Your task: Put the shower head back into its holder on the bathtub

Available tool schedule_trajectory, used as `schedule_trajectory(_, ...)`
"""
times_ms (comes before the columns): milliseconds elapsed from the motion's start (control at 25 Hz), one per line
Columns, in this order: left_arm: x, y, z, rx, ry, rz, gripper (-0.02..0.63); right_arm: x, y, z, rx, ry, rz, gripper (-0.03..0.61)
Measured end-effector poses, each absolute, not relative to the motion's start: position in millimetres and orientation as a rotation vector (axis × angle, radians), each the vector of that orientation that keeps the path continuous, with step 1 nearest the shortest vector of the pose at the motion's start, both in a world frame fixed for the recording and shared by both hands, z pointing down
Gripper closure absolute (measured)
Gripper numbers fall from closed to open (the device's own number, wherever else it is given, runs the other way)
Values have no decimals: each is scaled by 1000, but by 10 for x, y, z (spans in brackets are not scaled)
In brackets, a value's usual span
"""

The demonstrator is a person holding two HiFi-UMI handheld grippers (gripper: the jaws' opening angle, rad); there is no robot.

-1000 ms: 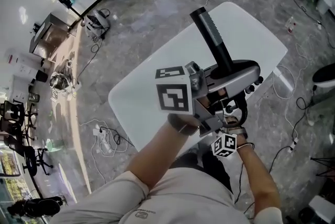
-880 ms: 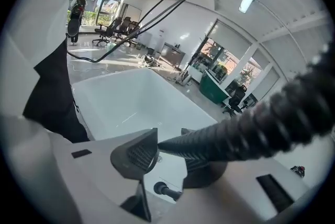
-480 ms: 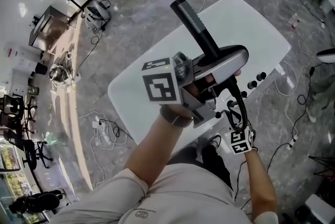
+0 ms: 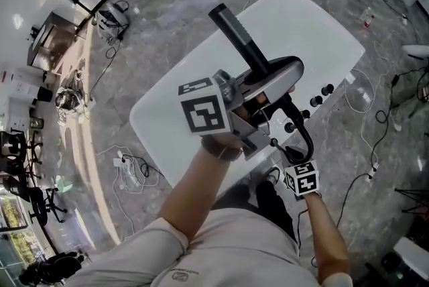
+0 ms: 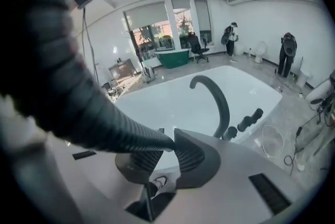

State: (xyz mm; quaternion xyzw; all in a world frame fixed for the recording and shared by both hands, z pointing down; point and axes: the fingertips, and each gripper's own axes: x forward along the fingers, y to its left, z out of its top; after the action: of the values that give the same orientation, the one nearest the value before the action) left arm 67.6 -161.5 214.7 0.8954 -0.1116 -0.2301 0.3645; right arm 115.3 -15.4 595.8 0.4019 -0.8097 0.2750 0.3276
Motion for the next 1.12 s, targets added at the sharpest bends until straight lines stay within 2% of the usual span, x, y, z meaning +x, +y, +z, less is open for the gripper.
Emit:
schedule_trajectory(360, 514, -1658, 2704, 2300, -418, -568, 574, 1235, -125, 6610, 1027, -1874, 573, 509)
schedule_trajectory(680, 455, -1692, 3112, 2328, -519, -500, 574, 1167, -291, 7302, 993, -1913, 450, 509)
schedule_trajectory(880, 491, -1630, 3225, 2404, -539, -456, 574, 1089, -289, 7622, 950, -1966, 489, 508)
schedule_trajectory(1040, 522, -1559, 3300, 2475, -580, -394, 574, 1201, -154, 7763, 954, -1951, 576, 439)
schedule_trajectory(1120, 553, -1517, 3316, 2520, -600, -355, 574, 1293, -24, 7752, 976, -1938, 615, 430)
